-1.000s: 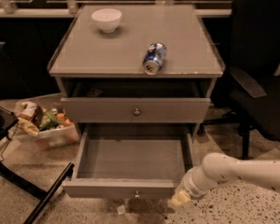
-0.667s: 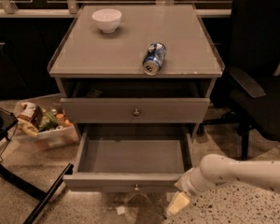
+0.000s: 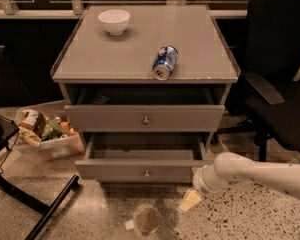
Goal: Close middle drawer
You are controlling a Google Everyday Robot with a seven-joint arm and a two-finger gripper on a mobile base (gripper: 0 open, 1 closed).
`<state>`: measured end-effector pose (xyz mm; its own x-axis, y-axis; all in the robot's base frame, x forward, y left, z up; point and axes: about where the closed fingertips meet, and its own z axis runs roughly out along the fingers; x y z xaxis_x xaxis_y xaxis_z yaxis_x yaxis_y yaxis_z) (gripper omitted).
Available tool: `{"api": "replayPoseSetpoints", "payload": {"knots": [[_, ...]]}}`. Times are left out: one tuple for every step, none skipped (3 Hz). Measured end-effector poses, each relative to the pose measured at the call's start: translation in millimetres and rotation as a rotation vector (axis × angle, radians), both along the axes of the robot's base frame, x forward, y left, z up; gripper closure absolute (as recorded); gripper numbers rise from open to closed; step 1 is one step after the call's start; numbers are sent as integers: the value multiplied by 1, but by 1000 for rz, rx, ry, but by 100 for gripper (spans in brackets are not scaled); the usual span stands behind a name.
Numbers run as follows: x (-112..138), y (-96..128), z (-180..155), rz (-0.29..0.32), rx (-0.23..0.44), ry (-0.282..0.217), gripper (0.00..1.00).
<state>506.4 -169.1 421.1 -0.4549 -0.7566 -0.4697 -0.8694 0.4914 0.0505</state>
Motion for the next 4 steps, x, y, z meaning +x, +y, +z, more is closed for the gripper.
{"api": "replayPoseSetpoints", "payload": {"knots": [[-1,0,0,1,0,1,0],[8,2,-11,8,16,17,0],[30,2,-24,19,43,17,0],[63,1,-24,31,69,-29,0]]}}
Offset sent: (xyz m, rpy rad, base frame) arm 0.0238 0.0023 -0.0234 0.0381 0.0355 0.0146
